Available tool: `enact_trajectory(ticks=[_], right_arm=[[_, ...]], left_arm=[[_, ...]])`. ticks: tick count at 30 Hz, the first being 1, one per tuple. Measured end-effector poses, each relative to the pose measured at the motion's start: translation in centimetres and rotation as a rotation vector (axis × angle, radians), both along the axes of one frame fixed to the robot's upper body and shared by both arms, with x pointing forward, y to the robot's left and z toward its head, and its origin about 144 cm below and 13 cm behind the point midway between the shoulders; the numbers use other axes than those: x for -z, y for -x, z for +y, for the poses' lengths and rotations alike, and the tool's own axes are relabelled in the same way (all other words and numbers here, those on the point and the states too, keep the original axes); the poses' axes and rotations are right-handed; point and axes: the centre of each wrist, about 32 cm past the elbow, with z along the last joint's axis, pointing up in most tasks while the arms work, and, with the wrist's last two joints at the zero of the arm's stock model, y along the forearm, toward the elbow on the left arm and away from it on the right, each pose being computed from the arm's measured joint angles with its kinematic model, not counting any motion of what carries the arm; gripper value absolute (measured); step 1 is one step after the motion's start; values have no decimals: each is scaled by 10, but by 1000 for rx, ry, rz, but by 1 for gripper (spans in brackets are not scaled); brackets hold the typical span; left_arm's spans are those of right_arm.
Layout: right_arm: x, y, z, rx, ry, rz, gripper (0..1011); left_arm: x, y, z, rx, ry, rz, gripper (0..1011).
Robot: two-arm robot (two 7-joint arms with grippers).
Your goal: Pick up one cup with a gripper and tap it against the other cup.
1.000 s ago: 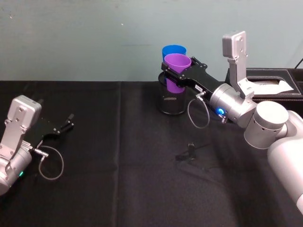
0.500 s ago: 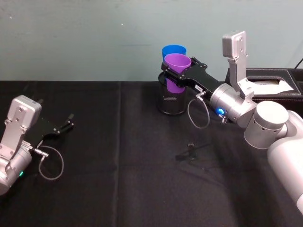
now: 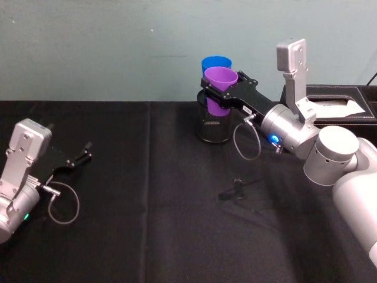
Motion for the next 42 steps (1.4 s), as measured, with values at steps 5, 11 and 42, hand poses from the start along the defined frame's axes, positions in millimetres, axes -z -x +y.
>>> enact_trajectory(ticks=[5, 11, 42], right_arm=[[0, 0, 0, 0, 0, 0, 746], [0, 0, 0, 0, 0, 0, 746], [0, 0, 0, 0, 0, 0, 746]], left_arm=[[0, 0, 0, 0, 0, 0, 1000], [0, 0, 0, 0, 0, 0, 1000], [0, 0, 0, 0, 0, 0, 1000]])
